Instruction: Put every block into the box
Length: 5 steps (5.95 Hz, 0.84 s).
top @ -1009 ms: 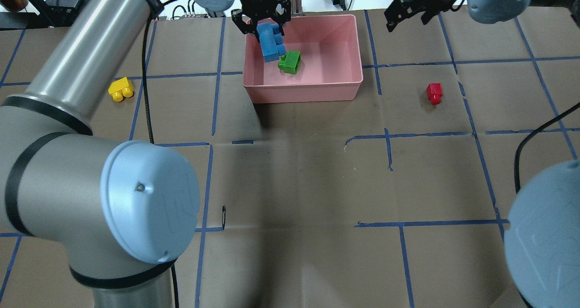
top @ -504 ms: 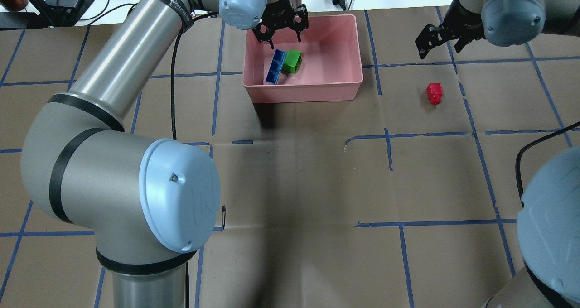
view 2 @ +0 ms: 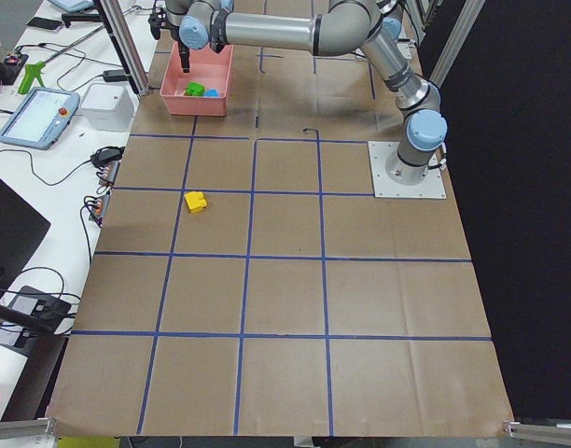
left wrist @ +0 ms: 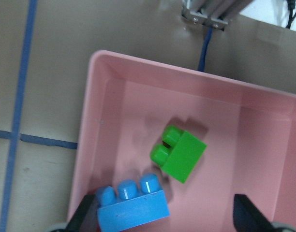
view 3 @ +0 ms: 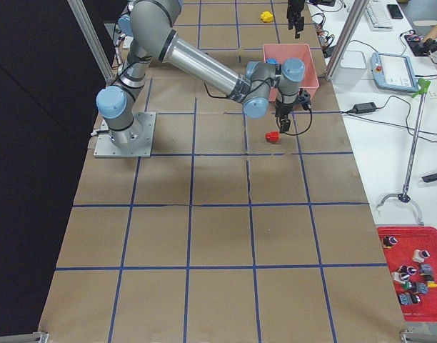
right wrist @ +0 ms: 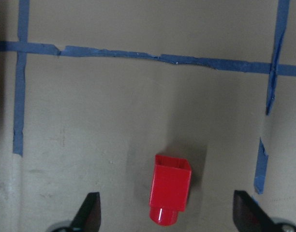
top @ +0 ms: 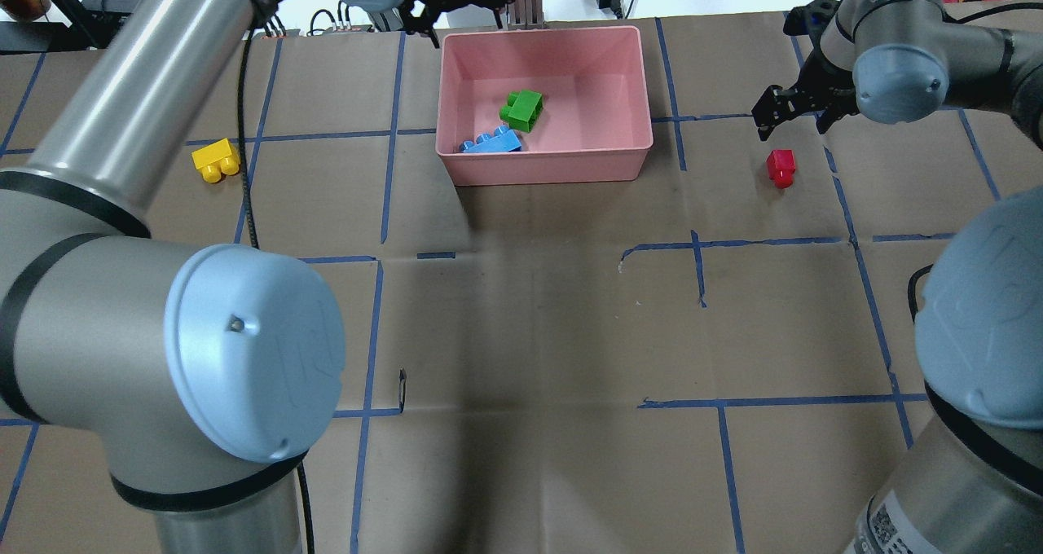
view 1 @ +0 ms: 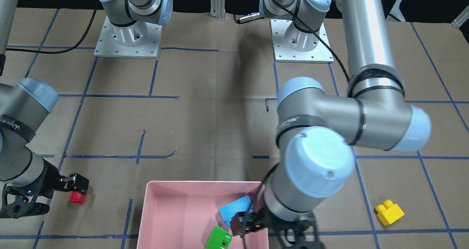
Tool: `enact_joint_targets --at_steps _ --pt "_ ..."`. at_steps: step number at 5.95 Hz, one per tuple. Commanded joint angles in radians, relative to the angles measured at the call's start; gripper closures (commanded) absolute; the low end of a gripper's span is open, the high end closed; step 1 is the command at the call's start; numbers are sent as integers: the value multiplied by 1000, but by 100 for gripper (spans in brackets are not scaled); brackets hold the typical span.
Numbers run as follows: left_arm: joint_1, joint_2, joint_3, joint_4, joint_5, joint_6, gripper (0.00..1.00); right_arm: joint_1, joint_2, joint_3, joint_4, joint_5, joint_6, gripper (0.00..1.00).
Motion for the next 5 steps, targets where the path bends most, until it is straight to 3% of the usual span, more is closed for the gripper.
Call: enact_joint_targets --at_steps 1,3,5 --pt "157 92 -53 -95 1 197 1 -12 18 57 -27 -8 21 10" --pt "341 148 -123 -129 2 552 1 -10 23 106 -79 -11 22 9" --pt "463 151 -127 -152 8 931 1 -10 23 100 -84 -11 21 13"
